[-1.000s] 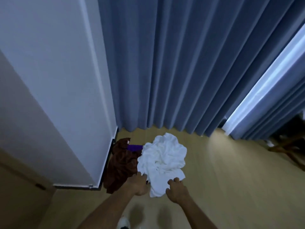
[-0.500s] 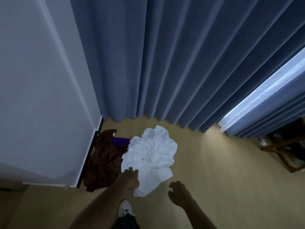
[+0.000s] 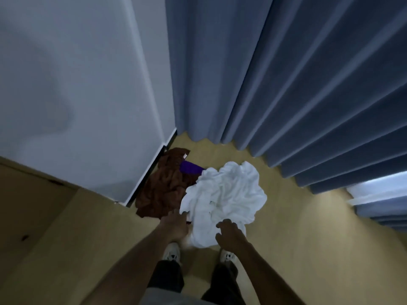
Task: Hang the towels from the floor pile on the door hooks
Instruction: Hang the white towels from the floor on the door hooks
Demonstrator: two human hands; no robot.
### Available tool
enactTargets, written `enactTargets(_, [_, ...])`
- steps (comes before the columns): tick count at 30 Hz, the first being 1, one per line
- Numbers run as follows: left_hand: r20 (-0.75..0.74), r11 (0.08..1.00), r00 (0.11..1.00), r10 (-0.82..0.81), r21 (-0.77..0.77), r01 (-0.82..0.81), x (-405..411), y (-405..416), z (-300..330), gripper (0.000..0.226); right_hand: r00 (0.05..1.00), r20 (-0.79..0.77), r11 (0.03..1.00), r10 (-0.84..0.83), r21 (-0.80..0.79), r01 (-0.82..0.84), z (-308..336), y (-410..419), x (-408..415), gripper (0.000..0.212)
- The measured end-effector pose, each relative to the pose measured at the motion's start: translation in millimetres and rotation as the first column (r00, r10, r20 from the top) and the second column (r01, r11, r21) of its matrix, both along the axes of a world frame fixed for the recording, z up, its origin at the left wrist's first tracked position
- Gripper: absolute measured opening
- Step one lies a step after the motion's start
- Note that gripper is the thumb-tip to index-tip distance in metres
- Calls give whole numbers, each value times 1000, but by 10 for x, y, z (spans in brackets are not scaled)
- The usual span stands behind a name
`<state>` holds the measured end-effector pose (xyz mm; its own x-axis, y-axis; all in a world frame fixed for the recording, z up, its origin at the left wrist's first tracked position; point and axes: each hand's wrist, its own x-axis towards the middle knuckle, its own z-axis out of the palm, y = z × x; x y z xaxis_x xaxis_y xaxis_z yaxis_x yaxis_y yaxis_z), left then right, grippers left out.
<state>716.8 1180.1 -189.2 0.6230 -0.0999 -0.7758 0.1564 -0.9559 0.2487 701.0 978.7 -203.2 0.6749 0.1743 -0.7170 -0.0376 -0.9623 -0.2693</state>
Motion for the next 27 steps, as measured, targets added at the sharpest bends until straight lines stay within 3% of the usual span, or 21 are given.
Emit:
enactTargets(8, [-121,967,960,252,70,-245,-194,-371,-395,53,959,-56,961,277,20,-276,-558,-198,551,40])
enactTargets(17, [-169,943,930,327,-2,-333,-145,-848,-1586,61,940,-240,970,242,50,-237,-1835,-302,856,46])
enactTargets(20, [-135,939,934,331,-53,-340,-88,-842,-2154,49,936,-265,972,230,19,-233,-2401,-266,940,45])
enactTargets(23, [-166,933,929,330,-94,-348,-46,-818,-2681,37,901,-304,944,309,-17,-330,-3020,-209,1072,43])
enactTargets(27, [-210,920,911,356,-94,-381,-31,-745,-3362,27,923,-294,962,247,-42,-270,-3886,-39,1281,46])
